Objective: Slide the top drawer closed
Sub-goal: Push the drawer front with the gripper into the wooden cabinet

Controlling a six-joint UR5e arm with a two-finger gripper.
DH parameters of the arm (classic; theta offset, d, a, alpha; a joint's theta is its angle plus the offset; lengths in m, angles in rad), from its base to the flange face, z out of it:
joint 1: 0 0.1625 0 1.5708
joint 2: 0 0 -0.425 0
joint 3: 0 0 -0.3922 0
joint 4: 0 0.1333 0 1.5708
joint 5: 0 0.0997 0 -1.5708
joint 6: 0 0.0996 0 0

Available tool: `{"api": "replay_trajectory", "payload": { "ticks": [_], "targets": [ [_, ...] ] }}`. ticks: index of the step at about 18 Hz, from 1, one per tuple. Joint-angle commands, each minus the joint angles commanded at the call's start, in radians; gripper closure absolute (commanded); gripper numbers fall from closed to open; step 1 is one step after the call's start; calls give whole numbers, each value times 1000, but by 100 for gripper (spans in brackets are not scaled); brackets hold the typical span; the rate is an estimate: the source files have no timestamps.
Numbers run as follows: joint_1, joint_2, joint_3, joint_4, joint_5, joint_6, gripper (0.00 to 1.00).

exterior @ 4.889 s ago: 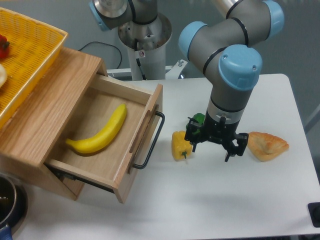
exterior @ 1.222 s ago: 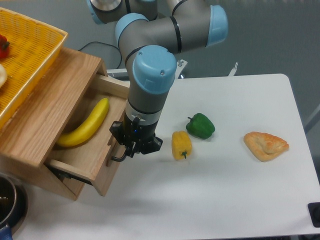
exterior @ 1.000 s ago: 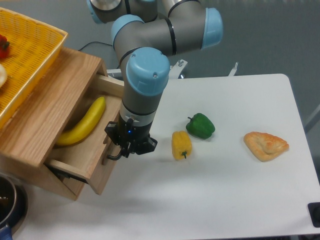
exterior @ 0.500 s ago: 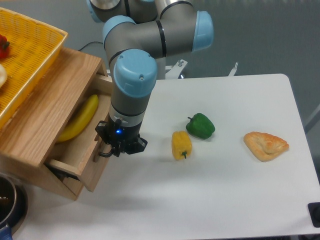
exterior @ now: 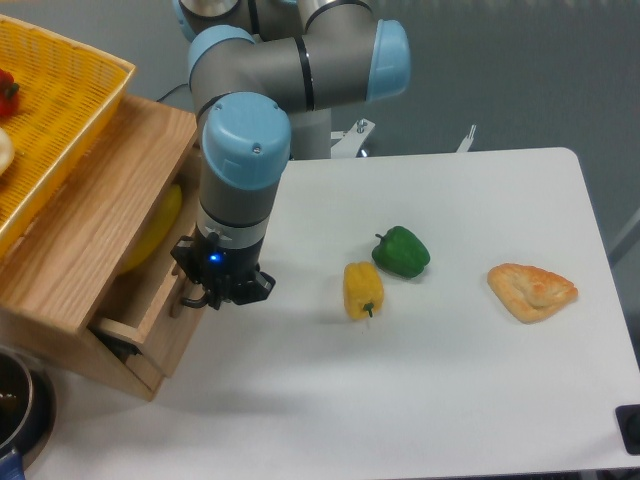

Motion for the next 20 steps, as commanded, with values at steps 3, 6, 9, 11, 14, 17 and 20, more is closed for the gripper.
{"api": "replay_trajectory", "payload": {
  "ticks": [3,6,9,11,14,17,20],
  "targets": [
    [-11,6,-9,0,2,0,85],
    [-14,6,-12,0,0,0,85],
    [-26,11,-12,0,-2,0,85],
    [-28,14,-17,0,-2,0,85],
    [-40,14,-18,0,-2,-2,85],
    [-41,17,-25,0,-3,0,85],
    [-41,18,-25,0,-3,-2,85]
  ]
}}
